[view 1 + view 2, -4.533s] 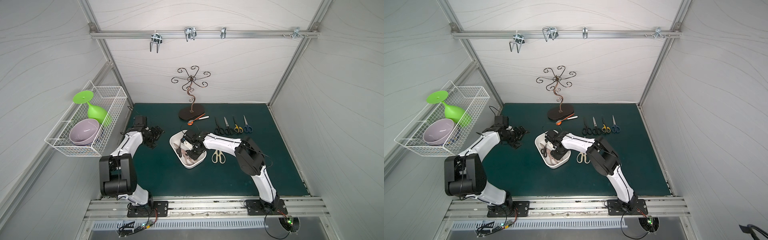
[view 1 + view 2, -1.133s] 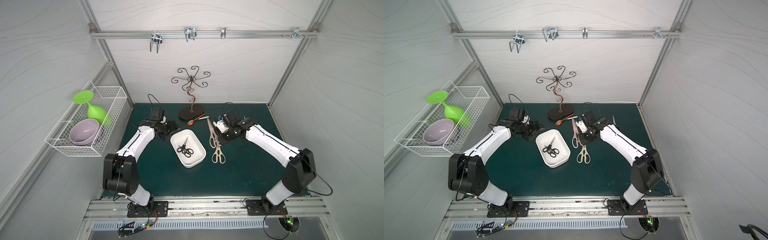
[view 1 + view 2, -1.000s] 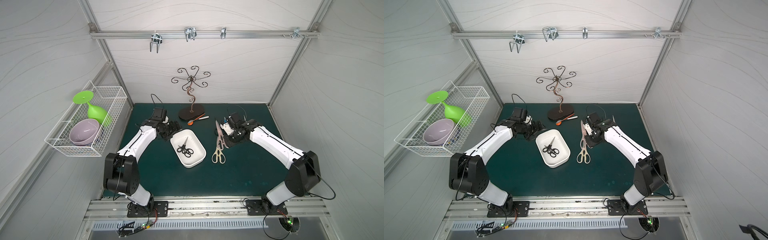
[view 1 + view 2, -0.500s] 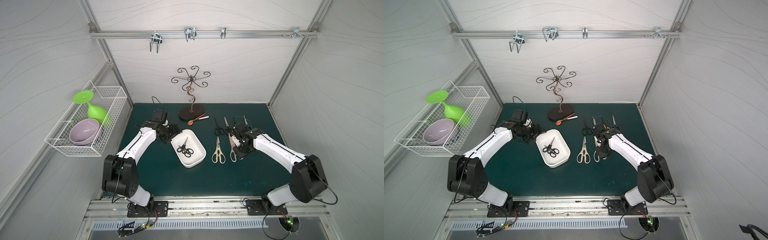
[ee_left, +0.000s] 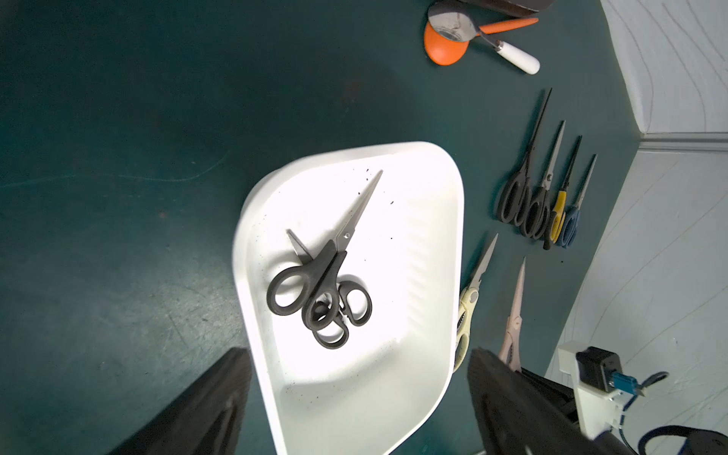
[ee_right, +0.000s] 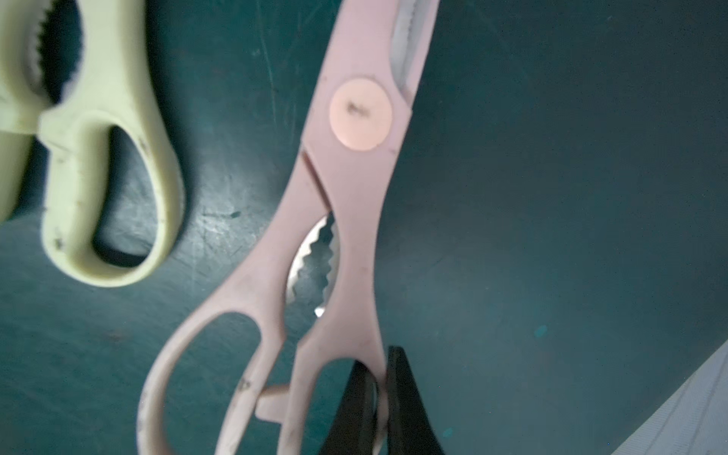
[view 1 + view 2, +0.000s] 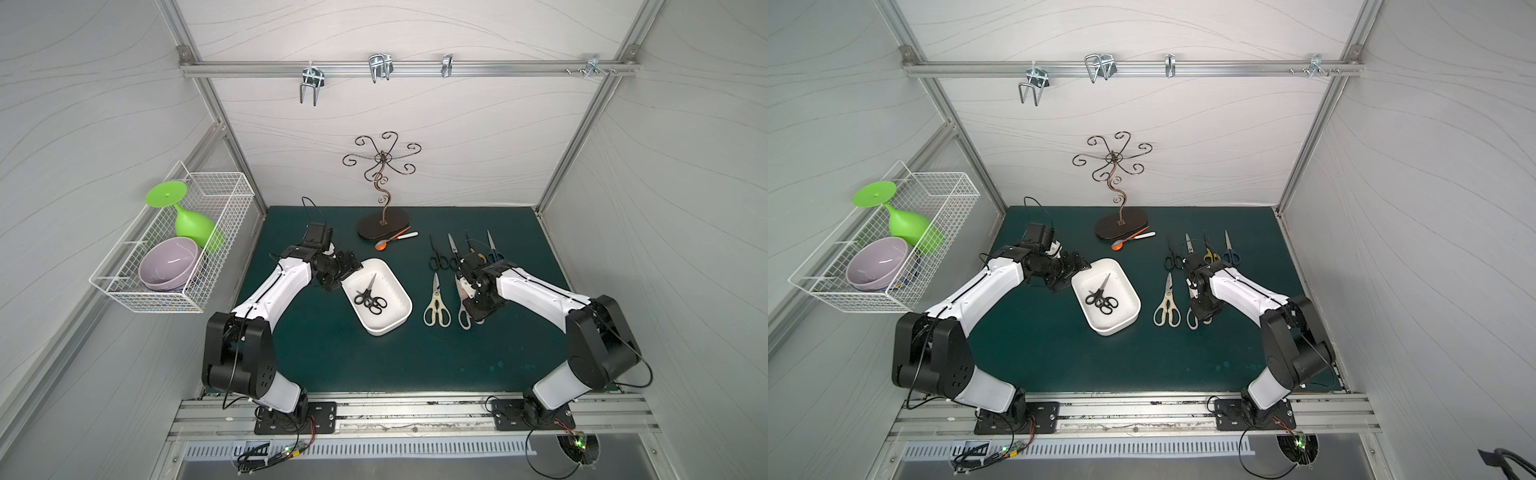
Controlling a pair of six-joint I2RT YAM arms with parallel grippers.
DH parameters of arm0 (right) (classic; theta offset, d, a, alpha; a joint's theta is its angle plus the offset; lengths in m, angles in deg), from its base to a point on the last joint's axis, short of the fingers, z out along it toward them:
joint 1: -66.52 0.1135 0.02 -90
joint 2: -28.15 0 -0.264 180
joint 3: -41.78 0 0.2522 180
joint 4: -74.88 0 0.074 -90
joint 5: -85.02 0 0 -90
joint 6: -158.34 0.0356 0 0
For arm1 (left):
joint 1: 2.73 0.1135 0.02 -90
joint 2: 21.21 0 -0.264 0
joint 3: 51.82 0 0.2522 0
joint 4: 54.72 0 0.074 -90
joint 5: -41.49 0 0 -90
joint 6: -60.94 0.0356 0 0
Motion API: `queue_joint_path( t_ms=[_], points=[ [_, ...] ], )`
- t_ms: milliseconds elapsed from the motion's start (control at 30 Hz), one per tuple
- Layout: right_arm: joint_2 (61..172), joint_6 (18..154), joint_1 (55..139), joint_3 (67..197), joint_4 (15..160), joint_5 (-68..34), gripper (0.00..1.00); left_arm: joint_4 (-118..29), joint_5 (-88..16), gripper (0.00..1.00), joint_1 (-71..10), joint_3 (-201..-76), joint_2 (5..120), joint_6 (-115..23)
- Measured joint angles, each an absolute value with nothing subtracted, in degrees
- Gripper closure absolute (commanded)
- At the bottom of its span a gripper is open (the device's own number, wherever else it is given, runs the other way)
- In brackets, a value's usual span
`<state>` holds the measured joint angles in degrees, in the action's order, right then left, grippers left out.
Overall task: Take the scissors out of the storage box
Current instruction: Place the scissors at the center of the board.
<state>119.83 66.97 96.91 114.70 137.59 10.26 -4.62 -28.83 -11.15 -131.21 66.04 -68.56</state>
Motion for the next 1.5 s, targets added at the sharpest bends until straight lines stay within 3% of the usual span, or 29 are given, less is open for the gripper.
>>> queue_joint_path(
  t_ms=[500, 667, 833, 1233, 1500],
  points=[
    [128.13, 67.04, 96.91, 116.95, 137.63, 10.92, 1.0, -4.93, -28.83, 0.09, -10.0, -130.53, 64.97, -68.56],
    [129.23, 67.32, 96.91, 117.52, 137.74, 10.85, 0.8, -4.95, -28.83, 0.09, -9.97, -130.2, 64.97, -68.56],
    [129.05, 67.54, 96.91, 117.52, 138.18, 10.61, 0.68, -4.97, -28.83, 0.09, -9.93, -130.0, 64.97, -68.5],
    [124.7, 68.79, 97.09, 125.17, 142.55, 13.11, 0.67, -3.64, -29.86, 0.1, -8.38, -129.94, 63.13, -66.79],
    [124.72, 70.41, 101.81, 134.61, 142.7, 11.93, 0.67, -0.82, -34.84, 0.27, -8.29, -126.29, 59.37, -61.9]
  ],
)
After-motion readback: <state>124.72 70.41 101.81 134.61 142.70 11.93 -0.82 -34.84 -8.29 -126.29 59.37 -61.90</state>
